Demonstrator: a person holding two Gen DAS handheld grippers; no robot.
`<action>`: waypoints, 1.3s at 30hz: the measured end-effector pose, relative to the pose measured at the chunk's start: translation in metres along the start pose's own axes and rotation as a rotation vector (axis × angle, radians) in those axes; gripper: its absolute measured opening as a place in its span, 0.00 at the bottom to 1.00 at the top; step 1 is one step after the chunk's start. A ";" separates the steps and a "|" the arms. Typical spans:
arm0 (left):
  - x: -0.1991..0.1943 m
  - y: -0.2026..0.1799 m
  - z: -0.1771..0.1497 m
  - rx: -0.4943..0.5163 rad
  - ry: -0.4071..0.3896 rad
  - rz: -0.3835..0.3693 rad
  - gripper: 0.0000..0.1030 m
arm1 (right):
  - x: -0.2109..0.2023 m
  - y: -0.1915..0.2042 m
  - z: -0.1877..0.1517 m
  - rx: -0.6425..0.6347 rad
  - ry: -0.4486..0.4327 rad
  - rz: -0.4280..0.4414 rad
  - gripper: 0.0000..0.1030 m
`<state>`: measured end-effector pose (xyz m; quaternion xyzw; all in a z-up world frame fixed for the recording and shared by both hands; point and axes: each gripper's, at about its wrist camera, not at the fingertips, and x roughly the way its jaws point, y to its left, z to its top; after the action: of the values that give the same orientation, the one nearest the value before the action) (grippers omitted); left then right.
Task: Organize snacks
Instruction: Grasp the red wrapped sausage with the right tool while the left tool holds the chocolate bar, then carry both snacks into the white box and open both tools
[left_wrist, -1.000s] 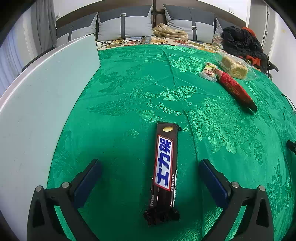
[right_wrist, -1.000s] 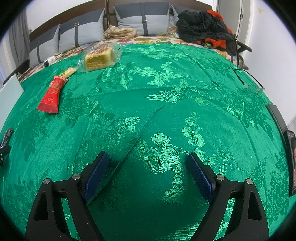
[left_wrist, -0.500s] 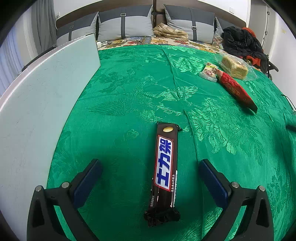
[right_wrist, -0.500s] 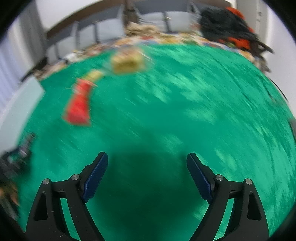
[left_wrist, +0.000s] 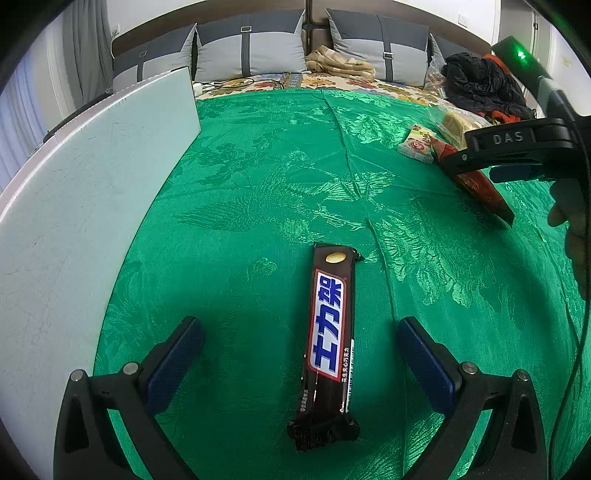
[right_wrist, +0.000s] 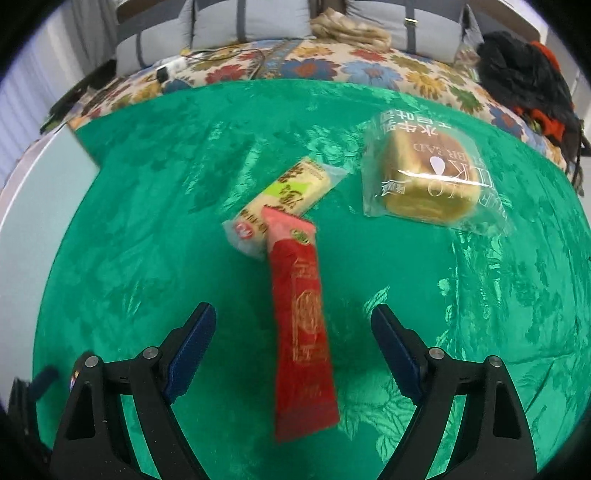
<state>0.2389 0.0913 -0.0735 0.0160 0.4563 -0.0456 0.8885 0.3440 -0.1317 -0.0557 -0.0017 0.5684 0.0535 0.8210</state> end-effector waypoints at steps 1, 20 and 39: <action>0.000 0.000 0.000 0.000 0.000 0.000 1.00 | 0.003 0.000 0.000 0.000 0.005 -0.005 0.84; -0.011 -0.016 0.008 0.089 0.100 -0.057 0.30 | -0.103 -0.064 -0.144 0.241 -0.079 0.368 0.18; -0.216 0.144 0.013 -0.287 -0.230 -0.240 0.16 | -0.206 0.089 -0.119 0.063 -0.238 0.603 0.18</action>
<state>0.1377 0.2483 0.1077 -0.1706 0.3523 -0.0872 0.9161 0.1533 -0.0686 0.0998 0.1983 0.4446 0.2768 0.8285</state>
